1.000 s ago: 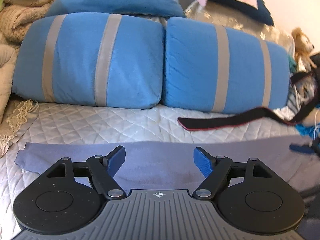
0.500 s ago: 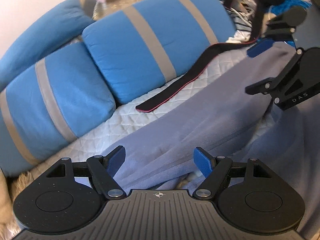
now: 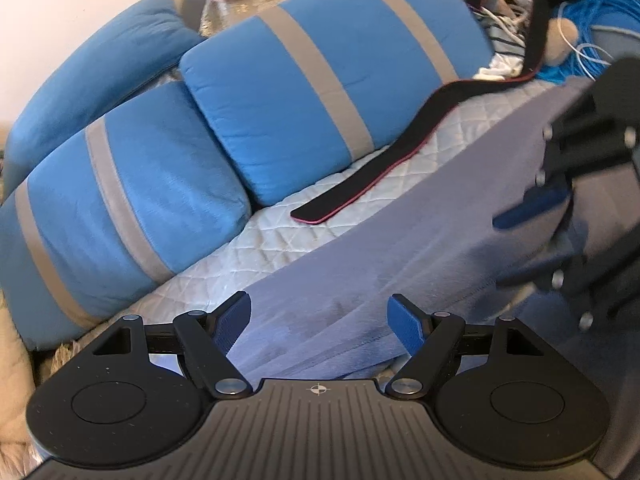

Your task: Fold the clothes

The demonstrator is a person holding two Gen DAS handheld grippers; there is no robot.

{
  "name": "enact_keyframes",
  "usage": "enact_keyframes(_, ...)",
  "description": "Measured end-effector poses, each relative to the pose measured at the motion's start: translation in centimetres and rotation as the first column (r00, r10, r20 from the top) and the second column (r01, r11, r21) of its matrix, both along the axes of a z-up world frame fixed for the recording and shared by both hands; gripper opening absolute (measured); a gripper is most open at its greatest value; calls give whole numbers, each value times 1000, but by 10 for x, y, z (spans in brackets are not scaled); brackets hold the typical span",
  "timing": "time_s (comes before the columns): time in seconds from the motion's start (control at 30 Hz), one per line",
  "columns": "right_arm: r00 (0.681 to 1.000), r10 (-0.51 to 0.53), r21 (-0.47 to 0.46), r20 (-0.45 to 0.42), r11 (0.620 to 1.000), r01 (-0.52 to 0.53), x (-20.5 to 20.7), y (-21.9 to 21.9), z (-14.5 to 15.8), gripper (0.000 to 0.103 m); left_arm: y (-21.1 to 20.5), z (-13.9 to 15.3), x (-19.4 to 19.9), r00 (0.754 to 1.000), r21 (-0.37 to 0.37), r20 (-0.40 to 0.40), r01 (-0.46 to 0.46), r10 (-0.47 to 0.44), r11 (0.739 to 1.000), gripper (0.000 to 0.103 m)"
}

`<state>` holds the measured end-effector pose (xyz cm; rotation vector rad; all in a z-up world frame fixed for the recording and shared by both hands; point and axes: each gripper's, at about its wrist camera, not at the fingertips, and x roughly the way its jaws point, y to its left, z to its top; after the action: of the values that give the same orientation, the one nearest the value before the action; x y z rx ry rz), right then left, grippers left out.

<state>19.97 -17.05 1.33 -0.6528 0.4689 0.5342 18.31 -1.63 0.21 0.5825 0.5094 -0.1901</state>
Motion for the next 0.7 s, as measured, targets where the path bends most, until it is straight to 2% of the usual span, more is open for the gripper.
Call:
enact_keyframes(0.17, 1000, 23, -42, -10, 999, -23, 3, 9, -10, 47, 8, 4, 1, 1000, -35, -23, -17, 16, 999, 75)
enact_keyframes(0.23, 1000, 29, -53, -12, 998, -29, 3, 10, -12, 42, 10, 3, 2, 999, -44, -35, -19, 18, 999, 75)
enact_keyframes(0.27, 999, 28, -55, -16, 998, -29, 4, 11, -12, 37, 10, 3, 2, 999, -45, -40, -19, 17, 999, 75)
enact_keyframes(0.33, 999, 25, -58, -27, 998, -27, 6, 11, -13, 11, 10, 3, 2, 999, -45, -44, -13, 11, 999, 75)
enact_keyframes(0.4, 999, 22, -54, -32, 998, -24, 6, 9, -12, 4, 9, 2, 1, 999, -37, -46, 0, -1, 999, 75)
enact_keyframes(0.53, 1000, 18, -31, -18, 999, -19, 5, 5, -5, 3, 6, -1, -3, 998, -29, -47, 45, -46, 999, 75)
enact_keyframes(0.7, 1000, 18, -5, 17, 1000, -18, 2, 0, 5, 3, -2, -7, -12, 979, -75, -64, 189, -194, 979, 74)
